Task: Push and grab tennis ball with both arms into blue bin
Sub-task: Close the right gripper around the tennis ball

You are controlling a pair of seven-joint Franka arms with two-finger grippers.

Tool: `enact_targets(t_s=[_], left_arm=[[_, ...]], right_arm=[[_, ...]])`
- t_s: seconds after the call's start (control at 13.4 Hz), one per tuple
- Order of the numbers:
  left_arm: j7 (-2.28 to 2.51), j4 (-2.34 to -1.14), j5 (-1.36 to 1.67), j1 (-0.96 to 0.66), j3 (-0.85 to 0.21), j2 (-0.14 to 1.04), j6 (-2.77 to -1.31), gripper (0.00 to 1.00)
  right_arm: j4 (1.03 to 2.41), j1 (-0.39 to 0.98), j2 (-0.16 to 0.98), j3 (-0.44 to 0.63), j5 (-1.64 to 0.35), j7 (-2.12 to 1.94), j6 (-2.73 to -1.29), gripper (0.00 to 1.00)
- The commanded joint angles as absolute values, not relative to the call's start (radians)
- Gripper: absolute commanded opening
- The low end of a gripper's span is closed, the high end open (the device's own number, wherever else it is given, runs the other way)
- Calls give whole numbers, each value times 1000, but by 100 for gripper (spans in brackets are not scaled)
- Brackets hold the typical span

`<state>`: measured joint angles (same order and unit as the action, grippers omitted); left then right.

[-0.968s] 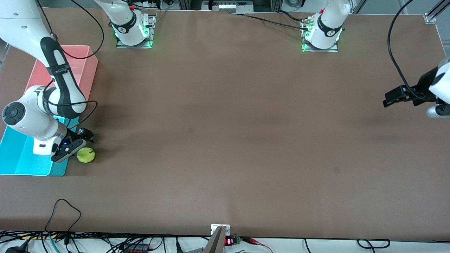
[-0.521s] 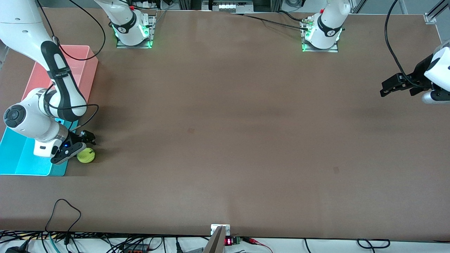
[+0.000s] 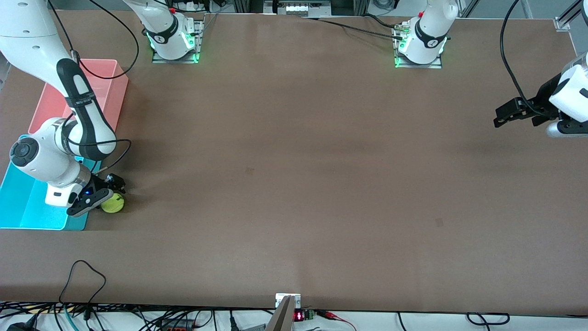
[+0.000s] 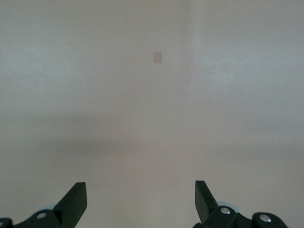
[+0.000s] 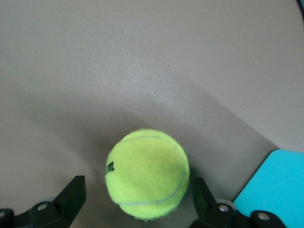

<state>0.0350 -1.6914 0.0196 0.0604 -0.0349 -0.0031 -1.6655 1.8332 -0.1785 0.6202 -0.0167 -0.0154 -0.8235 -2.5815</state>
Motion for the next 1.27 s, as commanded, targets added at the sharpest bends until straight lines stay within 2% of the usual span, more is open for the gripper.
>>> enact_targets(t_s=[0.0, 0.37, 0.67, 0.89, 0.97, 1.12, 1.19], left_arm=[[51, -1640, 5, 66, -44, 26, -1661, 100], [51, -1623, 3, 67, -44, 31, -1663, 100], [52, -1612, 0, 66, -48, 28, -1646, 100], [40, -1617, -3, 57, -51, 31, -1595, 100], [34, -1615, -3, 57, -51, 40, -1594, 100], [26, -1614, -3, 61, -51, 46, -1601, 100], [26, -1614, -2, 61, -51, 46, -1606, 100]], right_arm=[[1818, -190, 638, -28, -28, -818, -2591, 100], [1818, -190, 641, -28, -28, -819, -2608, 100], [1818, -189, 646, -28, -26, -821, -2609, 61], [1818, -187, 646, -28, -26, -819, -2609, 23], [1818, -186, 644, -28, -26, -818, -2608, 13], [1816, -183, 634, -28, -29, -815, -2603, 3], [1816, -178, 617, -28, -28, -798, -2599, 2]])
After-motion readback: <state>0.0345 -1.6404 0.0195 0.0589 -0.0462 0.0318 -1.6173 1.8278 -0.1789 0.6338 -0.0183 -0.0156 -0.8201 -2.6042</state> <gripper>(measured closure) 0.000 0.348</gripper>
